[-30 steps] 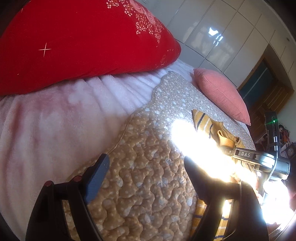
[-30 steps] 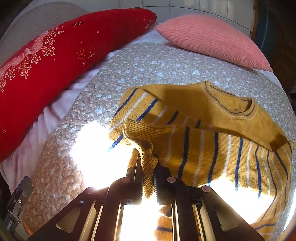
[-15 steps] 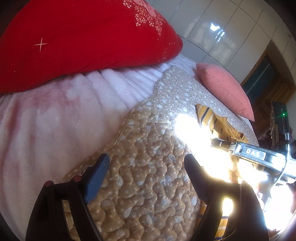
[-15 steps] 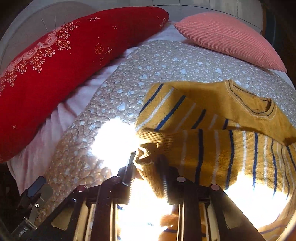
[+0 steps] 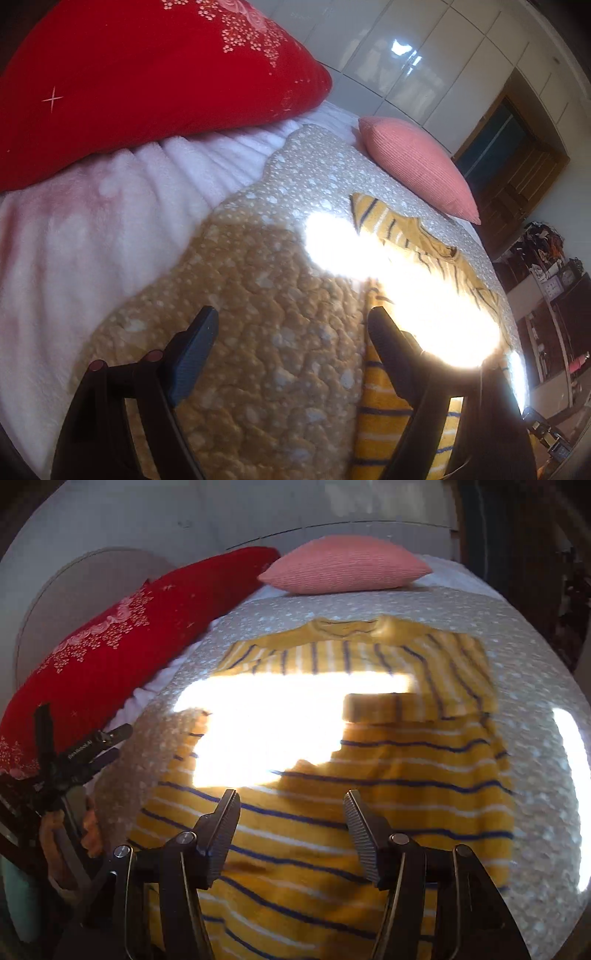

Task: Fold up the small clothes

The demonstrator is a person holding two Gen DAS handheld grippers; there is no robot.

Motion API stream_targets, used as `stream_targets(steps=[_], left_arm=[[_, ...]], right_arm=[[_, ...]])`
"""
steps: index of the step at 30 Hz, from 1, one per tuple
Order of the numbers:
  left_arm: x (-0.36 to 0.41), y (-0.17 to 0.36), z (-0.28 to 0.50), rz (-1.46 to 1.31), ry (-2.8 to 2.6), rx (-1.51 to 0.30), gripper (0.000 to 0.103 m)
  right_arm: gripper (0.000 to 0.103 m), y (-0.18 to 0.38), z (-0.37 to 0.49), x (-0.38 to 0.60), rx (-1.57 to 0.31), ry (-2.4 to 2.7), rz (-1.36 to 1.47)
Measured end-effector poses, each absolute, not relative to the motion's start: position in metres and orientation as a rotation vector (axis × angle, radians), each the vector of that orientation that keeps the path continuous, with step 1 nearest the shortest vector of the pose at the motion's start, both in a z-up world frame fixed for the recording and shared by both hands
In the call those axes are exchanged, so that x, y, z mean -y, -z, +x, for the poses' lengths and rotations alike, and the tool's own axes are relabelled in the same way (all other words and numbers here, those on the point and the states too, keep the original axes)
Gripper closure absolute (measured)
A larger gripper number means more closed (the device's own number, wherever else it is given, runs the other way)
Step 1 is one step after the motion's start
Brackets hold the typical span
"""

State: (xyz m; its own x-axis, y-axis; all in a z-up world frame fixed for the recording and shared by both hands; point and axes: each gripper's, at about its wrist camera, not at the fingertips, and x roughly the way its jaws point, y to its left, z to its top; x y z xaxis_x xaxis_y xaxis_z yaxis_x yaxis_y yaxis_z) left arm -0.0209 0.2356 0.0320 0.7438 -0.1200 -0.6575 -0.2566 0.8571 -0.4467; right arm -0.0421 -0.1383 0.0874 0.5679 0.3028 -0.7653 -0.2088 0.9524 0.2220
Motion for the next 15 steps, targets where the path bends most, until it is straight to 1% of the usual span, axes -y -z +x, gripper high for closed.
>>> stream_targets(steps=[2,4,7,12,15], left_arm=[[-0.224,-0.032,-0.026,-0.581,-0.03,-0.745,0.021],[-0.211,-0.03,-0.031,-0.622,0.025,-0.79,0.021],[-0.196,-0.024,-0.056,-0.705,0.139,-0.857,0.021],[-0.174,-0.02,-0.089,-0.603,0.119,-0.94,0.021],[-0.162,-0.022,-0.096,-0.531,0.096,-0.947,0.02]], right_arm=[[0.037,-0.084,-0.059,0.184,-0.933,-0.221,0.203],[0.037,-0.075,-0.077,0.223,-0.948,-0.161,0.292],[0.037,-0.06,-0.1,0.256,-0.962,-0.149,0.375],[0.038,-0.037,-0.124,0.26,-0.931,-0.249,0.472],[0.038,-0.023,-0.121,0.244,-0.935,-0.285,0.484]])
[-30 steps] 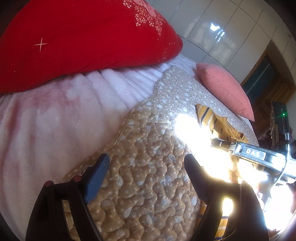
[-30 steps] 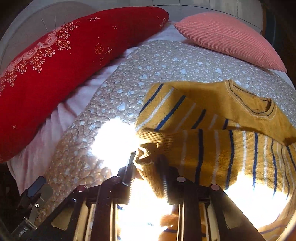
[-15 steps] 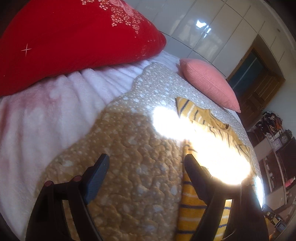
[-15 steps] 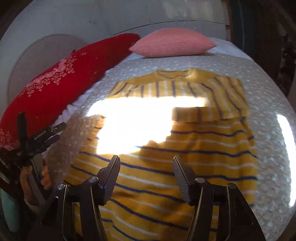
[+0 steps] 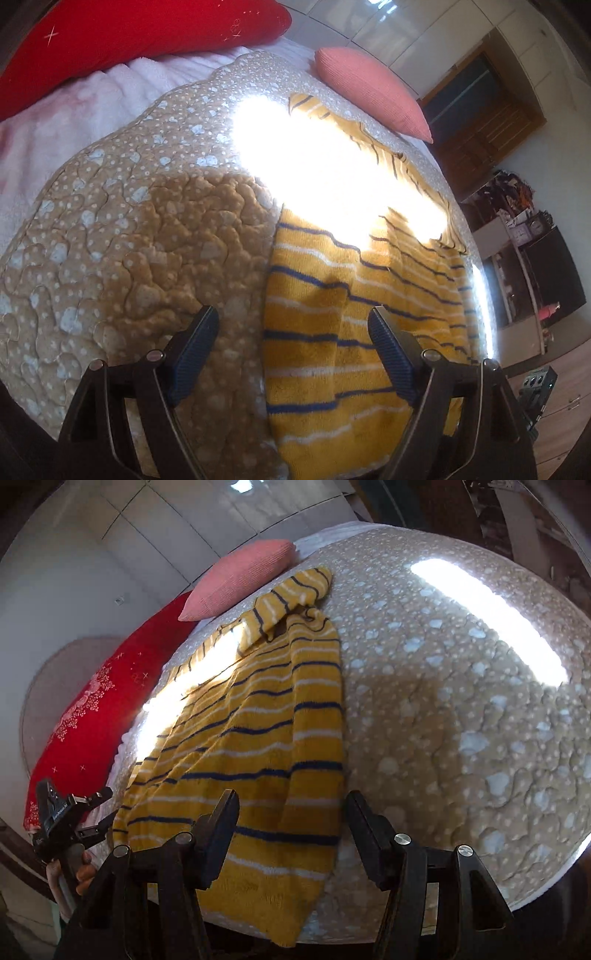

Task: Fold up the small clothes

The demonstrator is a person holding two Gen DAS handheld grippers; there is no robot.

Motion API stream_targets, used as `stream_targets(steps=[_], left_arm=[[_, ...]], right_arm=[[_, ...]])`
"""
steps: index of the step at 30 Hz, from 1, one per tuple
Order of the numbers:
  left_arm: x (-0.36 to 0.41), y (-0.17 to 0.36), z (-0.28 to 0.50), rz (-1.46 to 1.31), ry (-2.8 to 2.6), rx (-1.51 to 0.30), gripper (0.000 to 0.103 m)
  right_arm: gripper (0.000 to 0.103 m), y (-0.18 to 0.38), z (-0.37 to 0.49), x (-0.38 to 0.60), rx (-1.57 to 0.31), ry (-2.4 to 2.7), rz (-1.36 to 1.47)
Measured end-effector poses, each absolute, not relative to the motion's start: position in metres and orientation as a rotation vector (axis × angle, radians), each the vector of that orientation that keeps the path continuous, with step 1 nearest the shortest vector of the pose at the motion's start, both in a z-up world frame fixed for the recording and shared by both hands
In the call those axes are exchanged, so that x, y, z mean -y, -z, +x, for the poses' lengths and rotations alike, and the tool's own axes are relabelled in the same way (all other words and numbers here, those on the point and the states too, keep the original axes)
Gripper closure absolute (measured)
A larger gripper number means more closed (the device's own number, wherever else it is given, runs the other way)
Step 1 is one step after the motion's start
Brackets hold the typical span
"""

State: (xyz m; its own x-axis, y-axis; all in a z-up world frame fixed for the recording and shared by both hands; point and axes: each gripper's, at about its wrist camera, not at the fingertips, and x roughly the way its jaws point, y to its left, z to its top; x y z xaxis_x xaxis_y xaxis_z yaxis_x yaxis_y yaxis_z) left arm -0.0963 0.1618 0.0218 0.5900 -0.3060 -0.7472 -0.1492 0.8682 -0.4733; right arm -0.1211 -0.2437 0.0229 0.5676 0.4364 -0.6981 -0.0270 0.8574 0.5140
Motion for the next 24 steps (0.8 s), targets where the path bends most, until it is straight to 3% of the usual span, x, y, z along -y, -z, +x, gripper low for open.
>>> stream_targets(steps=[3,7,9,10,18,20,24], left_arm=[[-0.147,-0.018,-0.099,-0.494,0.085,-0.951,0.012],[-0.126,-0.019,-0.109,-0.489,0.109,-0.957,0.014],[-0.123,-0.02,-0.111,-0.511,0.131,-0.981,0.052],[-0.123,-0.018,-0.108,-0.512,0.131,-1.022,0.098],[-0.149,-0.038,-0.147,-0.524,0.098,-0.979,0.096],[-0.145,-0.034,-0.157,-0.501,0.077,-0.986,0.101],[-0.147,-0.026,-0.167,-0.478,0.055,-1.005,0.101]], right_arm=[[0.037,-0.022,-0.123,0.231,-0.898,-0.291,0.417],[0.041,-0.021,-0.127,0.223,-0.883,-0.311,0.392],[0.072,-0.019,-0.125,0.223,-0.896,-0.305,0.391],[0.087,-0.018,-0.123,0.224,-0.913,-0.316,0.41],[0.09,-0.026,-0.145,0.271,-0.896,-0.356,0.573],[0.09,-0.021,-0.15,0.272,-0.911,-0.351,0.579],[0.089,-0.018,-0.151,0.258,-0.923,-0.338,0.515]])
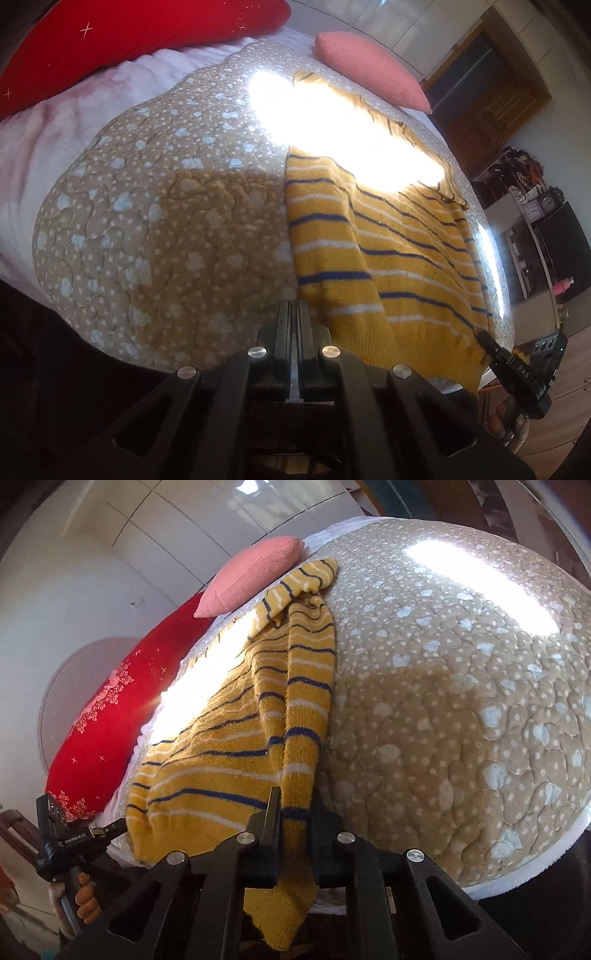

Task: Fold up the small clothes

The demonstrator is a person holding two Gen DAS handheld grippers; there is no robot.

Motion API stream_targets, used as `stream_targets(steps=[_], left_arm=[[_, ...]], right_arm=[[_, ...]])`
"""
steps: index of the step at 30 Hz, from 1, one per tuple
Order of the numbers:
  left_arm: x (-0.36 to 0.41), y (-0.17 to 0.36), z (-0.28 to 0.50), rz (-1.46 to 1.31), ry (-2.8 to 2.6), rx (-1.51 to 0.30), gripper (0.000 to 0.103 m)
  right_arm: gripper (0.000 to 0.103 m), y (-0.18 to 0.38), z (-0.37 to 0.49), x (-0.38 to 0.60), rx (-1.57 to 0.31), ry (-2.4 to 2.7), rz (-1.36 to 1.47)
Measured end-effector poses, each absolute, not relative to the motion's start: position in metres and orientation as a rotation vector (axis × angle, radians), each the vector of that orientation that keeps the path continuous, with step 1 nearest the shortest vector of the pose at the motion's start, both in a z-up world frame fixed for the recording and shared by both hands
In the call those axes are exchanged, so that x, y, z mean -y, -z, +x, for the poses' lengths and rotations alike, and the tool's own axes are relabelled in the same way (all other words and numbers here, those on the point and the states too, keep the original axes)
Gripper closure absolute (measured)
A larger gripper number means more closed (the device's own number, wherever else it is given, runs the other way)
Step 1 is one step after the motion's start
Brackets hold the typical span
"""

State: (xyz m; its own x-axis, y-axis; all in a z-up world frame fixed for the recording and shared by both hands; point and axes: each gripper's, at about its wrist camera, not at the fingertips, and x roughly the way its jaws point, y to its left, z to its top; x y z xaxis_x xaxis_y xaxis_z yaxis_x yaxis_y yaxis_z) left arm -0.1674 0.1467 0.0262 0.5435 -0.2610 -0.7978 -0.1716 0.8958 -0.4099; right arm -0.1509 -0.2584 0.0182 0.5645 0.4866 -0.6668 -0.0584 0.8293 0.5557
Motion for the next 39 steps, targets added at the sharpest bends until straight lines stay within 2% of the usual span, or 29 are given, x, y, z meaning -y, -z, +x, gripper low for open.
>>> stream_targets(steps=[1,3,5,6,9,11,12,19,24,25,26,28,29,30,39], left_arm=[[-0.15,-0.027,-0.169,-0.47,0.042,-0.996,0.101],[-0.156,-0.028,-0.169,-0.454,0.016,-0.981,0.091],[-0.161,-0.026,-0.166,-0.465,0.0,-0.968,0.052],[-0.162,-0.025,-0.165,-0.477,0.004,-0.959,0.047],[-0.152,-0.019,-0.158,-0.471,0.056,-0.969,0.042],[-0.142,-0.019,-0.153,-0.448,0.076,-0.956,0.029],[-0.137,-0.019,-0.151,-0.442,0.088,-0.946,0.027],[-0.104,-0.018,-0.14,-0.456,0.198,-0.96,0.024],[-0.092,-0.018,-0.121,-0.441,0.188,-0.981,0.024],[-0.095,-0.017,-0.116,-0.475,0.185,-0.986,0.035],[-0.099,-0.016,-0.11,-0.493,0.159,-0.997,0.059],[-0.108,-0.009,-0.1,-0.535,0.113,-1.04,0.095],[-0.115,-0.004,-0.1,-0.602,0.121,-1.049,0.095],[-0.12,-0.002,-0.102,-0.656,0.127,-1.045,0.095],[-0.123,-0.027,-0.154,-0.641,0.169,-1.003,0.096]], right_arm=[[0.089,-0.018,-0.15,0.256,-0.926,-0.343,0.506],[0.085,-0.016,-0.151,0.255,-0.929,-0.339,0.491],[0.084,-0.011,-0.152,0.258,-0.93,-0.34,0.512],[0.084,-0.008,-0.152,0.26,-0.935,-0.342,0.535],[0.083,-0.005,-0.154,0.264,-0.936,-0.345,0.583],[0.082,-0.007,-0.155,0.263,-0.937,-0.342,0.574],[0.081,-0.007,-0.155,0.261,-0.936,-0.341,0.565],[0.067,-0.009,-0.153,0.249,-0.916,-0.336,0.545],[0.064,-0.011,-0.146,0.24,-0.898,-0.336,0.517],[0.064,-0.012,-0.143,0.239,-0.895,-0.338,0.508],[0.064,-0.013,-0.138,0.237,-0.892,-0.336,0.5],[0.068,-0.011,-0.128,0.235,-0.901,-0.332,0.491],[0.081,-0.011,-0.124,0.233,-0.906,-0.328,0.48],[0.086,-0.01,-0.12,0.232,-0.919,-0.332,0.471],[0.091,-0.02,-0.146,0.251,-0.951,-0.455,0.535]])
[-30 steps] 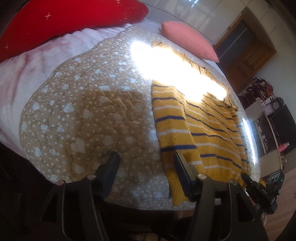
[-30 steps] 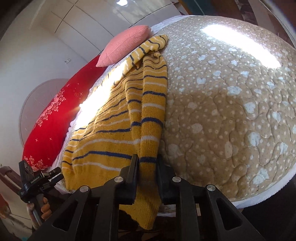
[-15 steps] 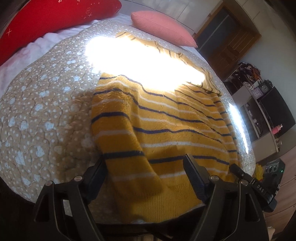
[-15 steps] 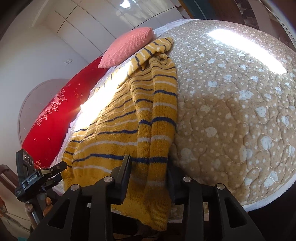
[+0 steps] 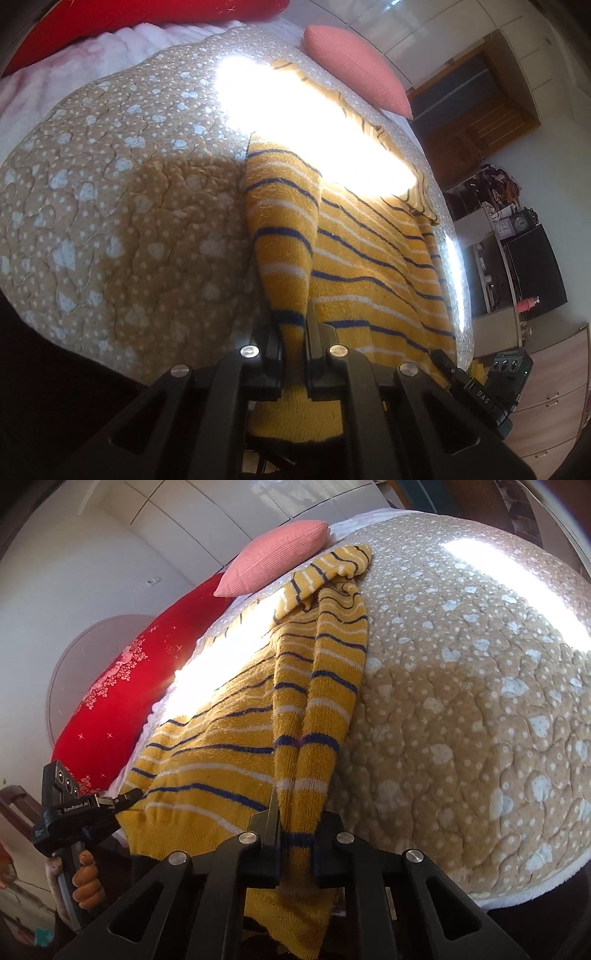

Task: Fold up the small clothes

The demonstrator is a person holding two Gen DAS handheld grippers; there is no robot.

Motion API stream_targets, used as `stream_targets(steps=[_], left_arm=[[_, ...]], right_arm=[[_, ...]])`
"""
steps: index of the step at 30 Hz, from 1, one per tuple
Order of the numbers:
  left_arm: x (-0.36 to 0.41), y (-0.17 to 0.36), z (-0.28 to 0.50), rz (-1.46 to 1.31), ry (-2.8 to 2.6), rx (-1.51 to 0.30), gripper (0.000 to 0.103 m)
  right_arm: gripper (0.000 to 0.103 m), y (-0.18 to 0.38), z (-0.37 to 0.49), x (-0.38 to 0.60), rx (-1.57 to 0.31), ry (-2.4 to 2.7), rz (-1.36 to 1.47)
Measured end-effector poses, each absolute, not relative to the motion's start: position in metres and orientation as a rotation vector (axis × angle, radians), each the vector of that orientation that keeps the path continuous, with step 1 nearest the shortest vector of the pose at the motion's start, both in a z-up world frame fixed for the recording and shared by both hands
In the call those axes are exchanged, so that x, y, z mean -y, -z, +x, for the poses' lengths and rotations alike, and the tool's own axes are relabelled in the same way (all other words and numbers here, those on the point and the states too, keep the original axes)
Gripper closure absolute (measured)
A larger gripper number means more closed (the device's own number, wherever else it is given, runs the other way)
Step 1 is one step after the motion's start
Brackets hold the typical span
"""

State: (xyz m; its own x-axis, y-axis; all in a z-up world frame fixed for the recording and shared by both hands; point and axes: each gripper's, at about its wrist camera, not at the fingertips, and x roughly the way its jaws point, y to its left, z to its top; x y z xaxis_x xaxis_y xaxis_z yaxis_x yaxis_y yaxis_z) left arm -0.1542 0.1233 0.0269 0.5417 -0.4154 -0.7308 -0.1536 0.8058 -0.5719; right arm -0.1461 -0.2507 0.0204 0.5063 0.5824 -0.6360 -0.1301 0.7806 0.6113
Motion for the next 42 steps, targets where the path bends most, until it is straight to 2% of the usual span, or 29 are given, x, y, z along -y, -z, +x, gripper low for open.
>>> stream_targets(steps=[3,8,11,19,27,31,35,36,39,40,41,42], left_arm=[[-0.122,-0.033,-0.176,-0.633,0.187,-0.986,0.096],[-0.13,-0.03,-0.191,-0.602,0.176,-1.001,0.096],[-0.136,-0.029,-0.188,-0.612,0.174,-1.007,0.096],[-0.136,-0.064,-0.16,-0.591,0.23,-0.942,0.096],[-0.138,-0.109,-0.041,-0.614,0.231,-0.857,0.096],[-0.131,-0.11,0.035,-0.595,0.19,-0.885,0.096],[-0.132,-0.082,0.099,-0.61,0.13,-0.999,0.094],[-0.134,-0.074,0.109,-0.628,0.14,-1.029,0.092],[-0.152,-0.059,0.131,-0.769,0.222,-1.042,0.073],[-0.161,-0.057,0.135,-0.835,0.231,-1.019,0.062],[-0.171,-0.057,0.137,-0.89,0.22,-0.987,0.05],[-0.18,-0.058,0.135,-0.93,0.192,-0.95,0.046]], right_arm=[[0.091,-0.026,-0.161,0.256,-0.948,-0.49,0.563],[0.09,-0.025,-0.179,0.248,-0.967,-0.473,0.428],[0.086,-0.021,-0.176,0.25,-0.975,-0.478,0.484],[0.088,-0.06,-0.14,0.254,-0.885,-0.571,0.584],[0.088,-0.124,-0.029,0.245,-0.75,-0.557,0.586],[0.088,-0.122,0.044,0.239,-0.8,-0.526,0.641],[0.085,-0.093,0.105,0.231,-0.902,-0.443,0.638],[0.085,-0.083,0.116,0.232,-0.93,-0.422,0.641],[0.068,-0.057,0.144,0.242,-0.97,-0.403,0.726],[0.06,-0.048,0.152,0.25,-0.974,-0.404,0.793],[0.058,-0.039,0.157,0.258,-0.969,-0.392,0.867],[0.058,-0.03,0.164,0.265,-0.964,-0.378,0.94]])
